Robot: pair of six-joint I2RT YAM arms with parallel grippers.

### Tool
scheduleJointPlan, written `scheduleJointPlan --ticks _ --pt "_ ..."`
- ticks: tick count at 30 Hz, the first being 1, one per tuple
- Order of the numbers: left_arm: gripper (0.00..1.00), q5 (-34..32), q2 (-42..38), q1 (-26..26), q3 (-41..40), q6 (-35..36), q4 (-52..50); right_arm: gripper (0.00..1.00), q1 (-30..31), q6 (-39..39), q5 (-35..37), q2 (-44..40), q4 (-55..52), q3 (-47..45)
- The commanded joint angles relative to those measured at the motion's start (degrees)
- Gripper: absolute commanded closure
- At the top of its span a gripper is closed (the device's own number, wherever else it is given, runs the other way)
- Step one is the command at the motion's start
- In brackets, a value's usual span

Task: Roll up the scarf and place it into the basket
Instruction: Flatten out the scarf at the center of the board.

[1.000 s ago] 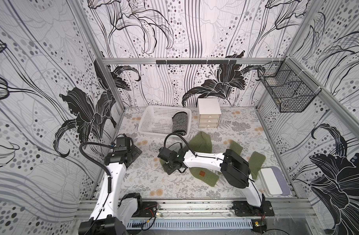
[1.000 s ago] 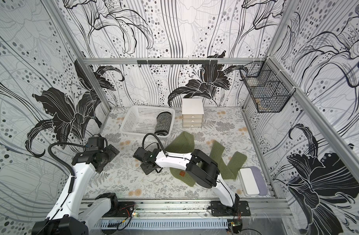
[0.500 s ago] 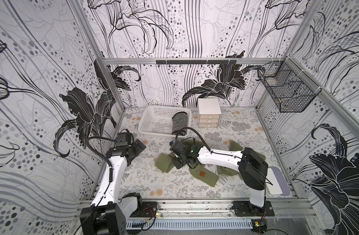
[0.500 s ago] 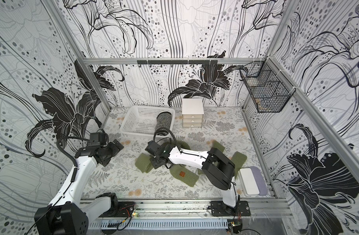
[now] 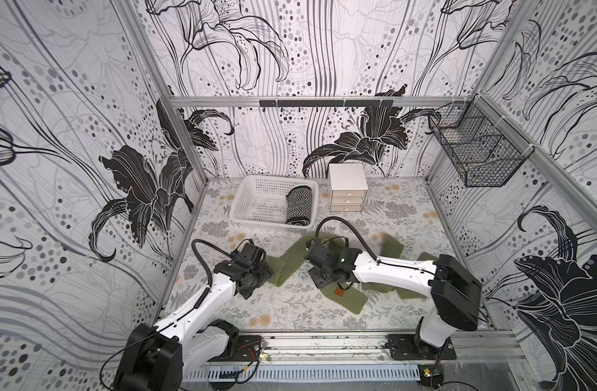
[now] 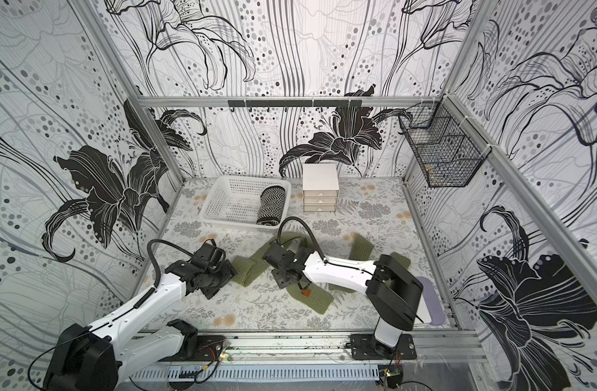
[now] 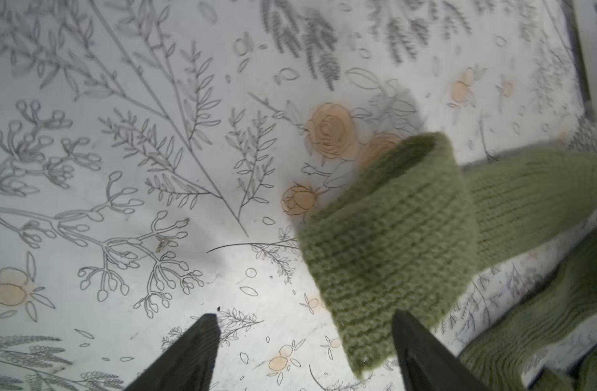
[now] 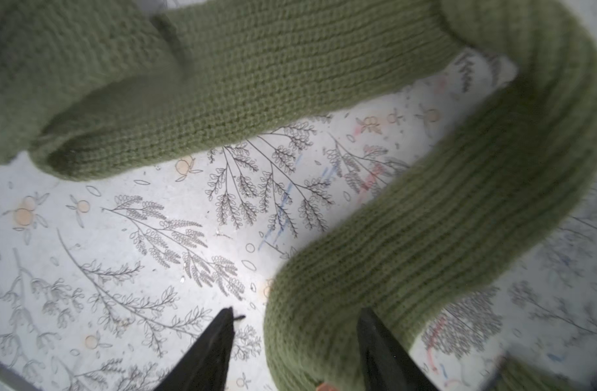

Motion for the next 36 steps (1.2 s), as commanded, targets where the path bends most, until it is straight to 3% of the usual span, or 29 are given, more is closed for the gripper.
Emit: scheduleJointPlan --ticks 1,7,9,14,15,19,23,24,25,27,29,30,32,34,36 --pt "0.26 -2.56 0.57 -1.40 -1.39 -9.50 6.93 0.39 -0.11 1.97 4.29 -5.50 -2.52 -3.15" --pt "0.31 -4.81 1.79 -4.13 -7.35 -16.77 20.83 0.39 -0.15 3.40 6.77 -10.55 -3.65 -7.16" --pt "0.34 -5.80 3.62 -5.01 -6.53 -17.37 20.75 0.40 -0.13 3.82 7.42 -11.34 -4.05 -7.96" --pt "0.83 -8.42 6.14 -6.50 -6.13 -19.49 21.32 0.40 -0.13 4.96 9.63 -14.09 -4.79 -9.74" --pt "0.88 -8.98 5.54 -6.45 -5.69 -19.69 19.88 0.40 -0.14 5.00 9.66 -14.45 -5.19 -9.92" --pt "0.87 -16.59 -1.40 -7.42 0.03 -18.57 3.10 0.40 -0.35 5.97 6.30 -15.81 -6.67 -11.98" --pt "0.65 -20.03 -5.75 -7.24 4.57 -14.21 -7.05 0.40 -1.71 6.58 -2.47 -16.71 -7.23 -14.95" --pt "0.64 -20.18 -5.73 -7.26 5.62 -13.05 -8.12 0.40 -1.71 6.81 -3.12 -17.04 -7.59 -15.40" --pt "0.65 -19.89 -5.66 -7.24 6.43 -11.15 -8.26 0.40 -1.71 7.12 -4.14 -17.82 -7.59 -16.16" --pt "0.78 -19.21 -5.00 -7.25 7.65 -9.18 -8.43 0.40 -1.71 7.84 -5.14 -20.16 -7.59 -17.95" --pt "0.81 -18.16 -4.06 -7.16 8.35 -7.50 -7.36 0.41 -1.71 8.09 -5.90 -22.52 -8.37 -19.29" --pt "0.90 -17.18 -3.32 -7.16 8.53 -6.34 -6.24 0.41 -1.72 8.09 -6.22 -23.33 -9.32 -19.48" --pt "0.94 -15.32 -1.67 -7.01 8.67 -5.45 -4.55 0.41 -1.71 7.76 -7.28 -24.32 -10.62 -19.88" --pt "0.87 -12.72 0.51 -6.98 8.66 -5.82 -3.52 0.41 -1.70 7.62 -9.43 -25.38 -10.71 -20.64" --pt "0.71 -11.74 2.74 -7.03 8.53 -6.55 -3.16 0.41 -1.62 7.90 -10.46 -26.46 -10.49 -21.80"
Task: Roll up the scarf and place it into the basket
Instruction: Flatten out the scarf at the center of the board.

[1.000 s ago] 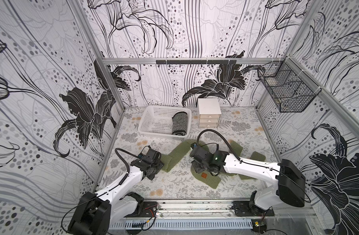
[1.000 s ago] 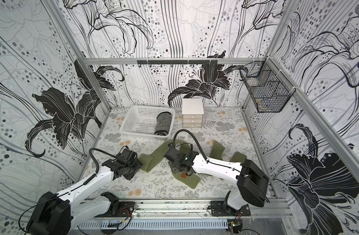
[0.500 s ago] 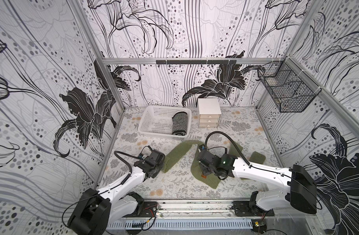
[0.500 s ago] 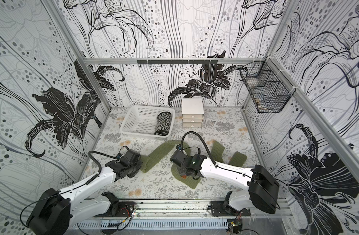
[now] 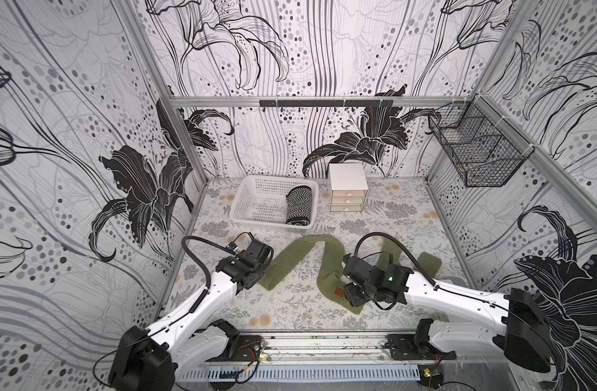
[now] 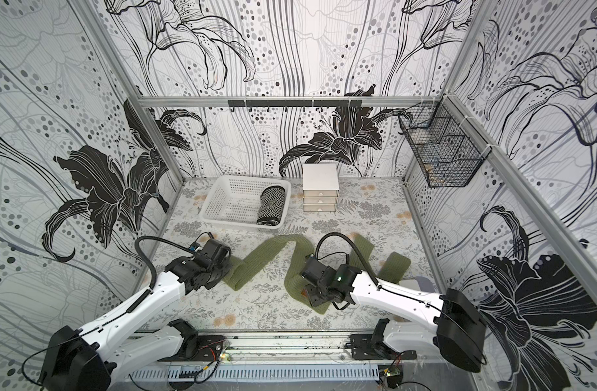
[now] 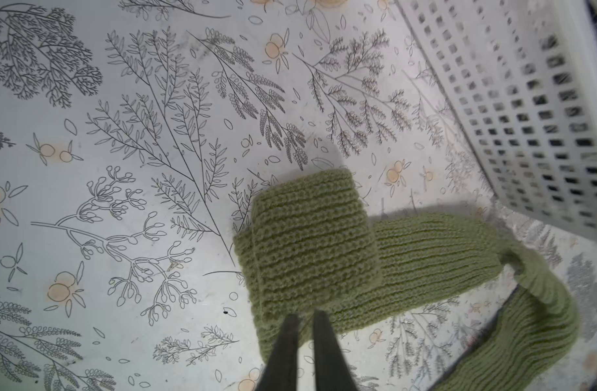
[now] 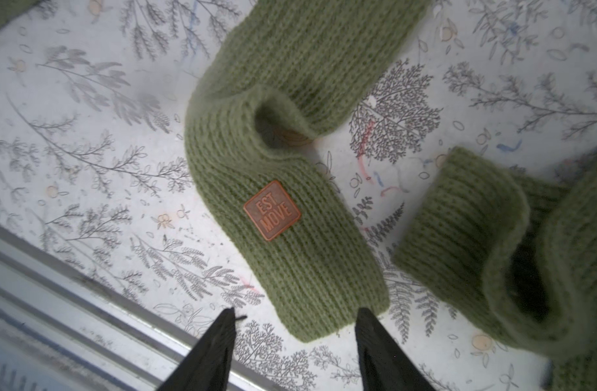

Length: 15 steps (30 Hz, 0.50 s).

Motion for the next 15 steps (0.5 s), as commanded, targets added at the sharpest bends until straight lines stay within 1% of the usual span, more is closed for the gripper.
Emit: scheduleJointPlan --ticks 1,3,5,10,15 --pt "0.69 3.03 2.69 0.01 0.33 0.69 1.86 0.41 -0.02 1.30 -3.29 -1.78 -2.07 -2.28" --pt "0.66 2.82 2.93 0.10 -1.27 0.34 4.21 0.41 -0.01 1.30 -3.50 -2.11 -2.03 -2.78" --pt "0.66 1.73 3.41 0.98 -1.78 0.27 5.40 0.42 -0.01 1.12 -3.94 -2.01 -1.79 -2.94" --pt "0.67 5.15 7.89 5.48 -1.55 3.68 8.74 0.42 -0.01 1.88 -3.15 -2.36 -2.01 -3.86" --pt "0.66 8.33 13.34 6.05 -1.60 4.61 11.13 0.42 -0.01 2.49 -3.74 -2.21 -1.26 -5.18"
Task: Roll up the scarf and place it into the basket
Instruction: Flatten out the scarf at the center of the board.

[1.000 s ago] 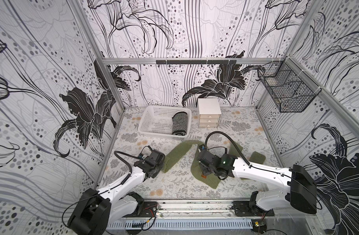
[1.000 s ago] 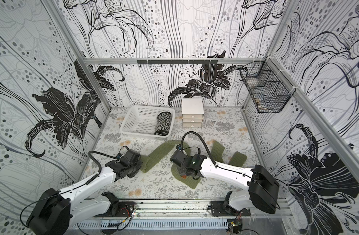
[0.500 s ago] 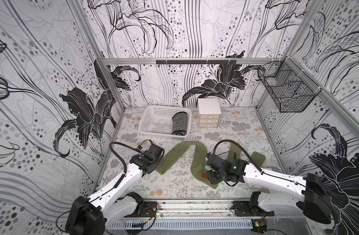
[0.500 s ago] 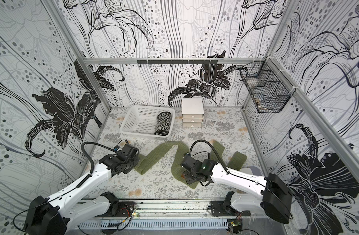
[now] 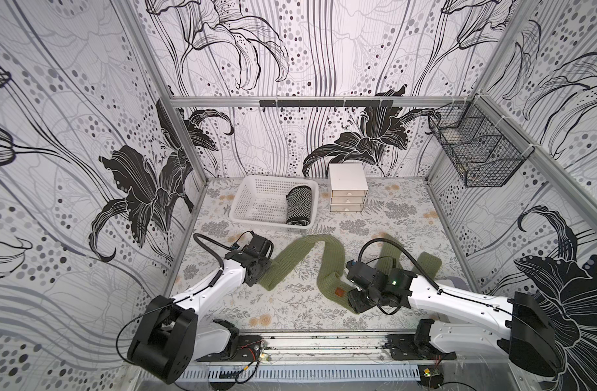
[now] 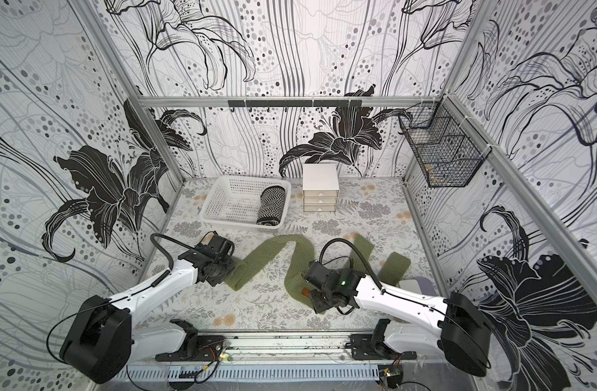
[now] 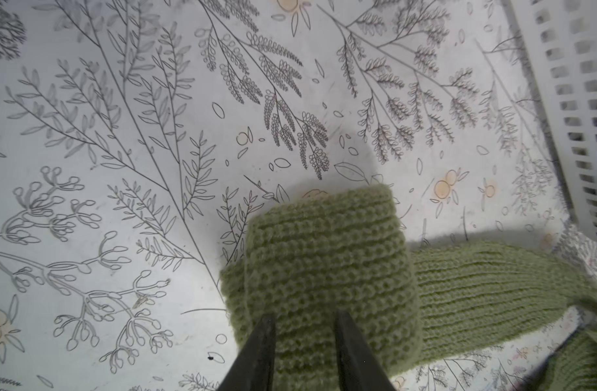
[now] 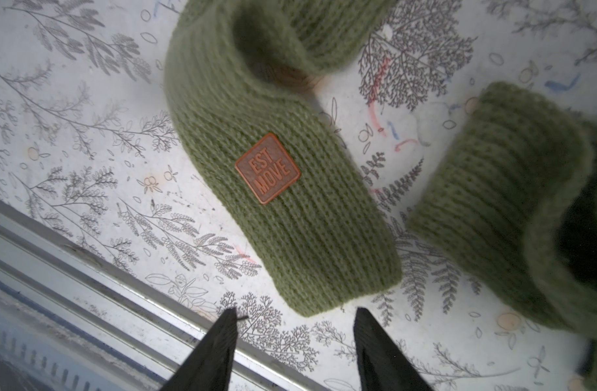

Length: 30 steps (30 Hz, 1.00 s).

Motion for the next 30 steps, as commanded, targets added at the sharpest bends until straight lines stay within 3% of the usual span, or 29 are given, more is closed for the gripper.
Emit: scheduleJointPlan --ticks 1,2,4,8,14,23,24,26,30 --pt "0.65 3.43 2.86 0.28 -0.79 1.77 3.90 0.42 -0.03 1.31 -0.88 -0.26 -0.42 -1.52" --pt "0.67 3.92 3.61 0.27 -1.05 1.77 4.50 0.42 -0.07 1.41 -0.88 -0.01 -0.28 -1.63" --pt "0.89 4.12 4.16 0.37 -1.69 1.55 5.32 0.42 -0.01 1.72 -0.41 0.23 -0.01 -1.95" --pt "1.00 0.55 -0.67 0.69 -0.41 2.28 1.29 0.42 -0.12 2.05 -0.18 0.01 0.02 -2.39" --pt "1.00 -5.43 -8.42 1.37 4.31 6.68 -7.72 0.43 -0.14 2.22 0.59 0.45 0.47 -2.84" --pt "1.00 -4.31 -10.28 4.15 4.03 9.07 -9.21 0.42 -0.09 2.58 1.08 1.73 0.67 -2.08" --pt "0.97 -3.72 -9.94 4.96 3.59 8.73 -9.12 0.41 -0.14 2.54 0.88 1.86 0.66 -2.04" --pt "0.58 -1.95 -8.76 6.10 2.55 9.41 -7.29 0.41 -0.09 2.57 0.94 1.86 0.44 -2.09" --pt "0.52 1.90 -5.61 9.08 -0.45 10.41 -1.06 0.41 -0.09 2.78 1.12 1.21 0.40 -2.12"
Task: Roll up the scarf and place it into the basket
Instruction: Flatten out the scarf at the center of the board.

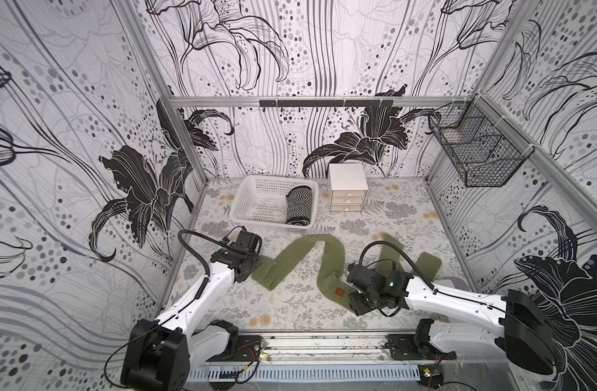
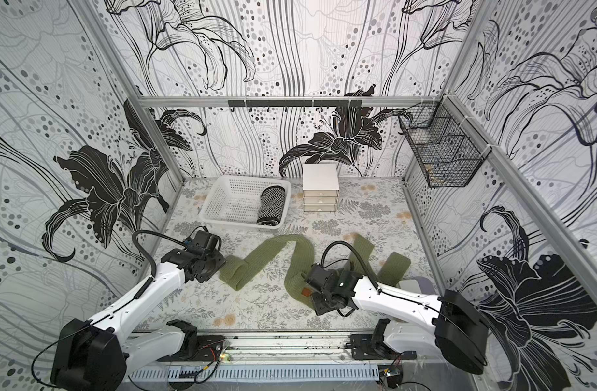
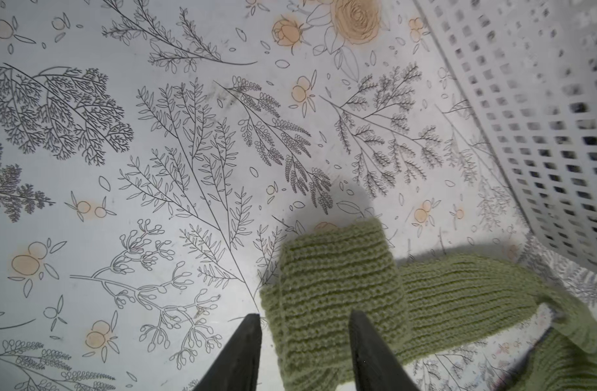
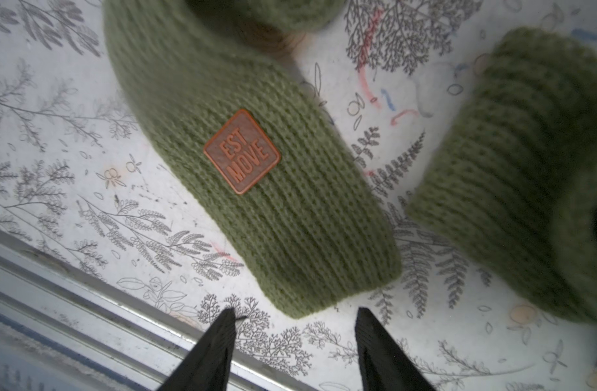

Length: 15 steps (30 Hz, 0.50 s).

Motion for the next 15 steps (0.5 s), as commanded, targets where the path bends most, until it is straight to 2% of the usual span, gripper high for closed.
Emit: scheduleJointPlan --ticks 1,7,13,15 --pt "0.52 3.95 2.73 2.08 -2.40 1.75 5.98 0.41 -0.09 1.10 1.16 -0.38 -0.70 -0.37" --pt "0.54 5.44 9.31 2.71 -2.76 2.28 11.08 0.41 -0.09 1.71 2.18 -1.39 -1.66 -0.53" --pt "0.80 5.40 13.75 3.04 -3.89 2.60 15.67 0.41 -0.14 2.27 2.13 -0.59 -1.11 -1.09" --pt "0.92 5.62 14.81 3.03 -4.12 2.60 15.96 0.41 -0.09 2.32 1.31 -0.51 -0.65 -1.32"
